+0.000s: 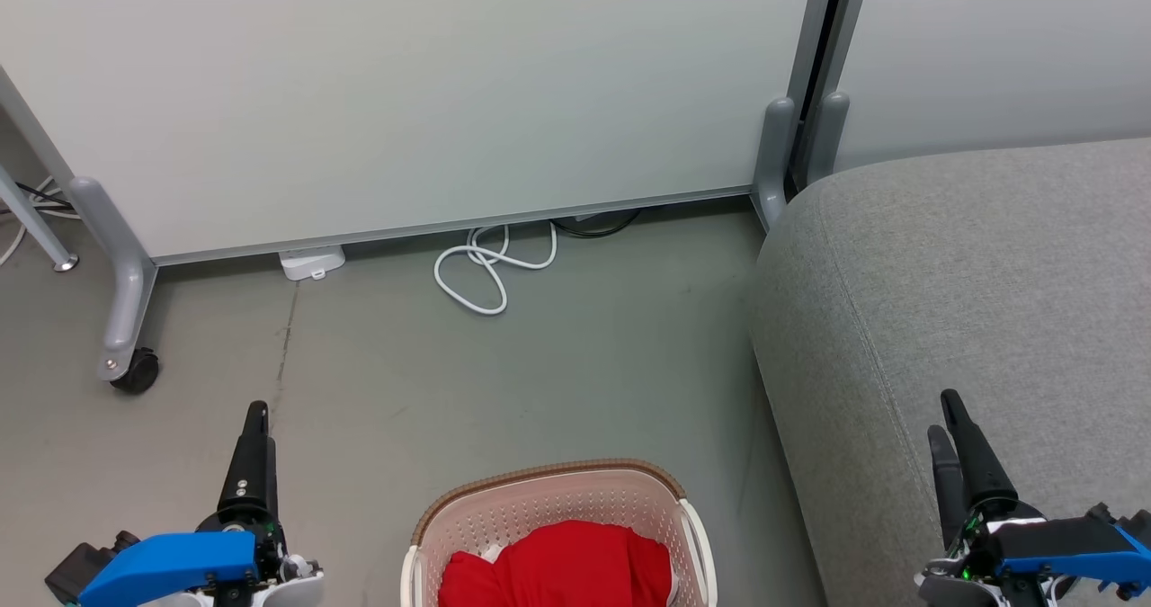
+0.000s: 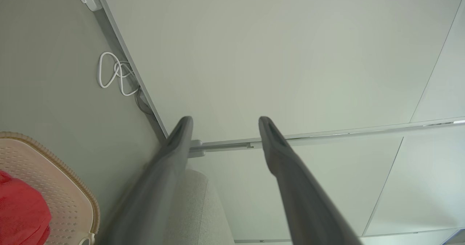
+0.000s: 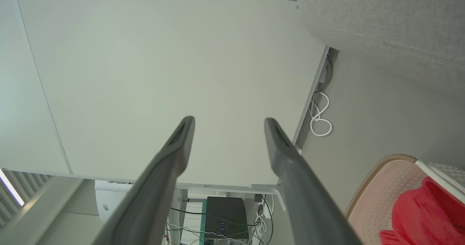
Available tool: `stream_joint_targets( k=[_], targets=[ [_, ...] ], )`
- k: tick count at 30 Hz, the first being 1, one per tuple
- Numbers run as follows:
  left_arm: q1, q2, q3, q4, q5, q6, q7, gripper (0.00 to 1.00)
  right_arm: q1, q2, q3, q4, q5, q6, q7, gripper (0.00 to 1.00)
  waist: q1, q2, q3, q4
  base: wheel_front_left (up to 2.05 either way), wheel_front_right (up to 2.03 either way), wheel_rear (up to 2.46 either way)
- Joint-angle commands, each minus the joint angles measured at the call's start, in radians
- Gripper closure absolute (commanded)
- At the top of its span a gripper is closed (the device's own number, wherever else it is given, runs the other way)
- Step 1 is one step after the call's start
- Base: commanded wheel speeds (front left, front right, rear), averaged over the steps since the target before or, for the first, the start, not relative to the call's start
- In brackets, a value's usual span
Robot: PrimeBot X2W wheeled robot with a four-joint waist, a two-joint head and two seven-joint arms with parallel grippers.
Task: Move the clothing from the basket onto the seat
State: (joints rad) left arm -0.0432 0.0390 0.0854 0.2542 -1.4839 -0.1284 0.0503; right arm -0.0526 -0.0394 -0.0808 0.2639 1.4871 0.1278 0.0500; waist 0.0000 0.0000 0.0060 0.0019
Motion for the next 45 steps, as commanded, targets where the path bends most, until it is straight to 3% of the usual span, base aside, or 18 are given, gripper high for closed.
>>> stream_joint_targets(
  k=[1,23,45],
  targets=[
    [-0.027,0.008,-0.003,-0.026,0.038,-0.001,-0.010,0.00,-0.016,-0.004,0.004,-0.027,-0.036,0.001,-0.011,0.00,0.0000,0.0000,0.000,0.000,0.00,0.00,0.00],
    [-0.023,0.010,-0.071,-0.092,0.543,0.028,-0.100,0.00,-0.011,-0.007,0.080,-0.100,-0.513,0.002,-0.100,0.00,0.0000,0.0000,0.001,0.005,0.00,0.00,0.00],
    [-0.032,0.024,-0.141,-0.063,0.862,0.059,-0.168,0.00,-0.015,-0.009,0.124,-0.076,-0.798,0.003,-0.167,0.00,0.0000,0.0000,0.001,0.012,0.00,0.00,0.00]
  ],
)
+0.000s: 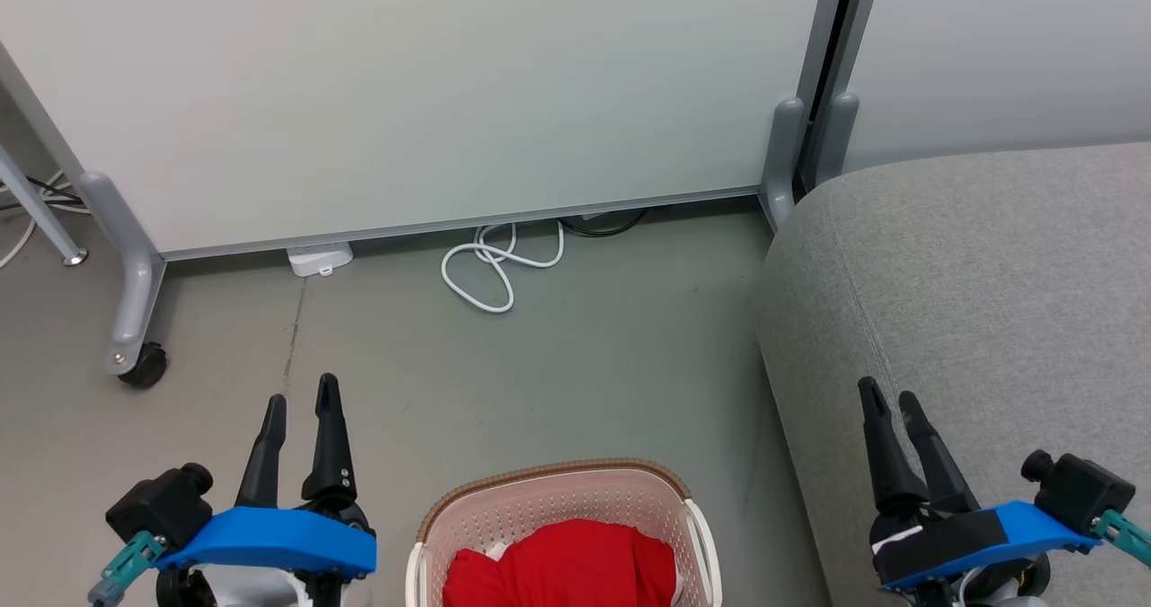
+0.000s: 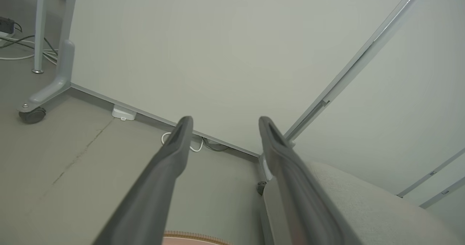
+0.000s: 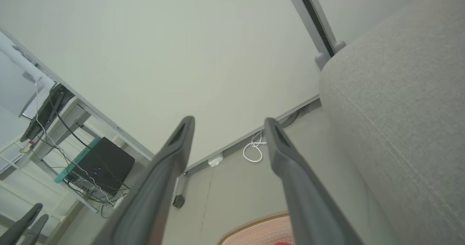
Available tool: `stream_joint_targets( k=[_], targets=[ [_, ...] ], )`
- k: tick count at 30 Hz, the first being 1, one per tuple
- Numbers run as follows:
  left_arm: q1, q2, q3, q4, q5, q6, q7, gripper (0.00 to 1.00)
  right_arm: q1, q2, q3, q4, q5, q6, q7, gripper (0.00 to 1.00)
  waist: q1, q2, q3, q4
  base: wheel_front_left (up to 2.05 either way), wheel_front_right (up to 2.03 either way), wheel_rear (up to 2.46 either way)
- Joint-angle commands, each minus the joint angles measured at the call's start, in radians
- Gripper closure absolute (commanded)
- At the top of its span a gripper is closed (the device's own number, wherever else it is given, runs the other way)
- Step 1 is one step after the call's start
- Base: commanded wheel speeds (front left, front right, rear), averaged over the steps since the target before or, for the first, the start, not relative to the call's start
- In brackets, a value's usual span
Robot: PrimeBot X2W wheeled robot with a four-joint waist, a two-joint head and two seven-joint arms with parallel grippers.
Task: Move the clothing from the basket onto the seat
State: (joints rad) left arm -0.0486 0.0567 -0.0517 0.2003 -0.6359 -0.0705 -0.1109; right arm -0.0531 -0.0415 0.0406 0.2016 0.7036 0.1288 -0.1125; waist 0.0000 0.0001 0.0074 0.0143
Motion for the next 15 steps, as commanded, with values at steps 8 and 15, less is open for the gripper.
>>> stream_joint_targets(
  k=[8,15],
  targets=[
    [-0.030,0.012,-0.026,-0.007,0.105,0.012,-0.029,0.00,-0.014,-0.008,0.013,-0.015,-0.105,0.002,-0.027,0.00,0.0000,-0.0001,0.000,0.004,0.00,0.00,0.00],
    [-0.032,0.015,-0.044,-0.003,0.178,0.020,-0.047,0.00,-0.014,-0.009,0.022,-0.018,-0.180,0.002,-0.046,0.00,0.0000,-0.0001,0.000,0.008,0.00,0.00,0.00]
  ],
)
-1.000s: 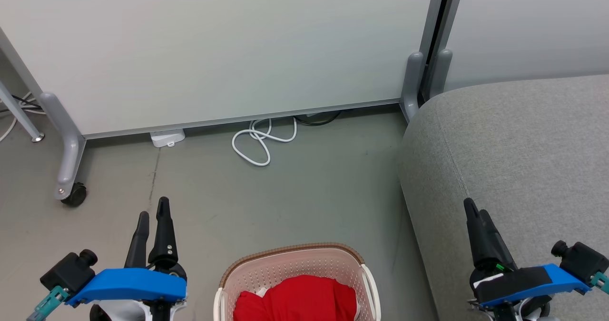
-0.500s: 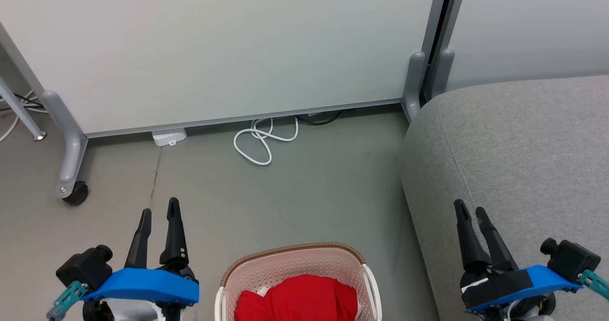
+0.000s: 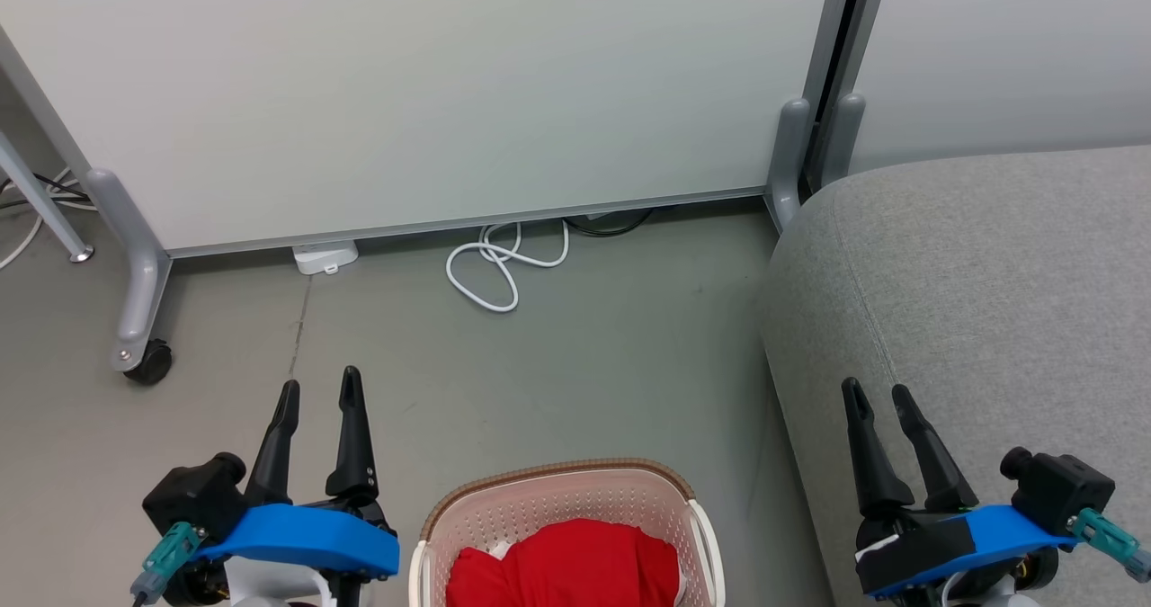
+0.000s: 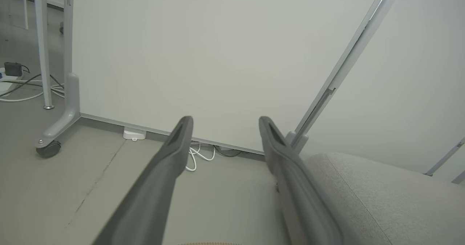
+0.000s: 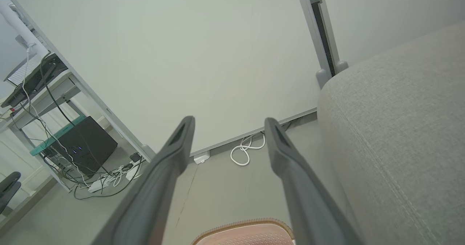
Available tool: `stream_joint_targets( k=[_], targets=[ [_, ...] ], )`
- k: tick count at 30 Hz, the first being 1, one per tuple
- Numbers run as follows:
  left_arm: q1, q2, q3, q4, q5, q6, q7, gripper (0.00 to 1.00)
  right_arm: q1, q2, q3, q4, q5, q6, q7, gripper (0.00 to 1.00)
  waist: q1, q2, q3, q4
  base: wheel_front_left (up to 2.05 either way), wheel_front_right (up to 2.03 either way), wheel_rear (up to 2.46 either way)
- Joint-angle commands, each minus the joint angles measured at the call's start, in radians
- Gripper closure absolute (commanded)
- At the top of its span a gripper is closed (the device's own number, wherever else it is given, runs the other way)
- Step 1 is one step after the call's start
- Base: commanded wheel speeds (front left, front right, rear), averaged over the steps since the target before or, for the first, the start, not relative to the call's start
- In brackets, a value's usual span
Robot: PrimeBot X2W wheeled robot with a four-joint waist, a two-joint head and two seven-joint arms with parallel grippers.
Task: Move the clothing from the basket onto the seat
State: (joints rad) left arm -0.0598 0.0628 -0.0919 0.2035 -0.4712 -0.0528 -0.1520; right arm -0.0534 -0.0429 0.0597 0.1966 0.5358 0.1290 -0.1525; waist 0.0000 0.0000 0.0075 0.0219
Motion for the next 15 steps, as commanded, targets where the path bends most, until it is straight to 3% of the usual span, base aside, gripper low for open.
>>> stream_joint_targets(
  k=[1,15],
  targets=[
    [-0.022,0.009,-0.006,-0.005,0.023,0.003,-0.009,0.00,-0.014,-0.007,0.004,-0.013,-0.023,0.002,-0.009,0.00,0.0000,0.0000,0.000,0.001,0.00,0.00,0.00],
    [-0.026,0.010,-0.018,0.013,0.127,-0.013,-0.042,0.00,-0.012,-0.009,0.022,-0.010,-0.156,0.002,-0.042,0.00,0.0000,0.0000,-0.002,0.009,0.00,0.00,0.00]
  ],
)
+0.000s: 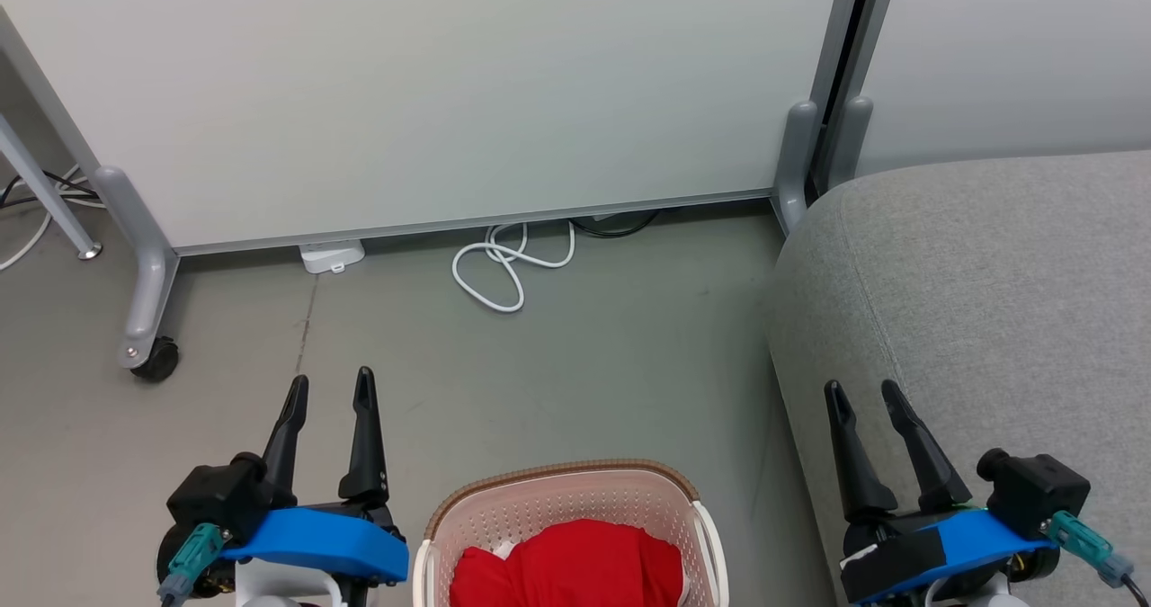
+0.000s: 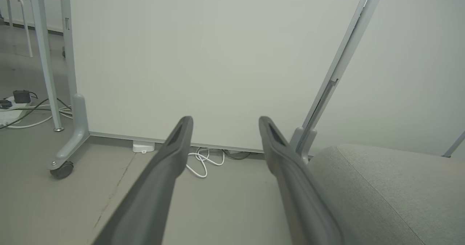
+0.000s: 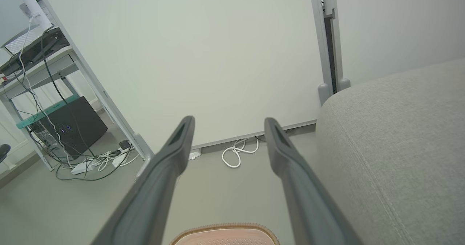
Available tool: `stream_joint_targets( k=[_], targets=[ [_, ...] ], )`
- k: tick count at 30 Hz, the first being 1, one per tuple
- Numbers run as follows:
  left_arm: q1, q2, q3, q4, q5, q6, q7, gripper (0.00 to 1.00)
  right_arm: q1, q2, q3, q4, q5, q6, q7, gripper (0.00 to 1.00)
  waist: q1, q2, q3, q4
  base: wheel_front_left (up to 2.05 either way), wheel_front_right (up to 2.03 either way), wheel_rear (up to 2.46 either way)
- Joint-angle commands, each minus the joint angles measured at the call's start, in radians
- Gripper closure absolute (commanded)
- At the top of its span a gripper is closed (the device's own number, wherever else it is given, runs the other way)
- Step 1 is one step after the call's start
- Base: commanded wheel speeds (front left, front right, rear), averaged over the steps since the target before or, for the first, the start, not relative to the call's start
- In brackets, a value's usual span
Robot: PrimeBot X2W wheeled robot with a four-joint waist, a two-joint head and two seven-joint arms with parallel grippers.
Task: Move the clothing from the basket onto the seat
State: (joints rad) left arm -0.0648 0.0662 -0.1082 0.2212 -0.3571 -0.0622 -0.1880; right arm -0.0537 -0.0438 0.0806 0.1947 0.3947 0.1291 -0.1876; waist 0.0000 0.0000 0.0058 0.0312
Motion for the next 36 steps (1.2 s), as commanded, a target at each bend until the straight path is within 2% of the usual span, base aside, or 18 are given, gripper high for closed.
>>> stream_joint_targets(
  k=[1,8,21,36],
  targets=[
    [-0.022,0.007,-0.002,-0.004,0.020,-0.006,-0.009,0.00,-0.012,-0.008,0.003,-0.007,-0.024,0.002,-0.010,0.00,0.0000,0.0000,0.000,0.001,0.00,0.00,0.00],
    [-0.022,0.013,0.000,-0.003,0.074,-0.018,-0.024,0.00,-0.010,-0.008,0.009,-0.004,-0.077,0.002,-0.025,0.00,0.0000,0.0000,0.001,0.006,0.00,0.00,0.00],
    [-0.003,0.011,0.015,0.006,0.184,-0.010,-0.050,0.00,-0.002,-0.009,0.001,-0.007,-0.174,0.002,-0.050,0.00,0.0000,0.0000,0.000,0.013,0.00,0.00,0.00],
    [0.003,-0.002,0.021,0.034,0.252,-0.030,-0.077,0.00,0.006,-0.009,0.003,0.020,-0.259,0.003,-0.078,0.00,0.0000,0.0000,-0.001,0.023,0.00,0.00,0.00]
  ],
)
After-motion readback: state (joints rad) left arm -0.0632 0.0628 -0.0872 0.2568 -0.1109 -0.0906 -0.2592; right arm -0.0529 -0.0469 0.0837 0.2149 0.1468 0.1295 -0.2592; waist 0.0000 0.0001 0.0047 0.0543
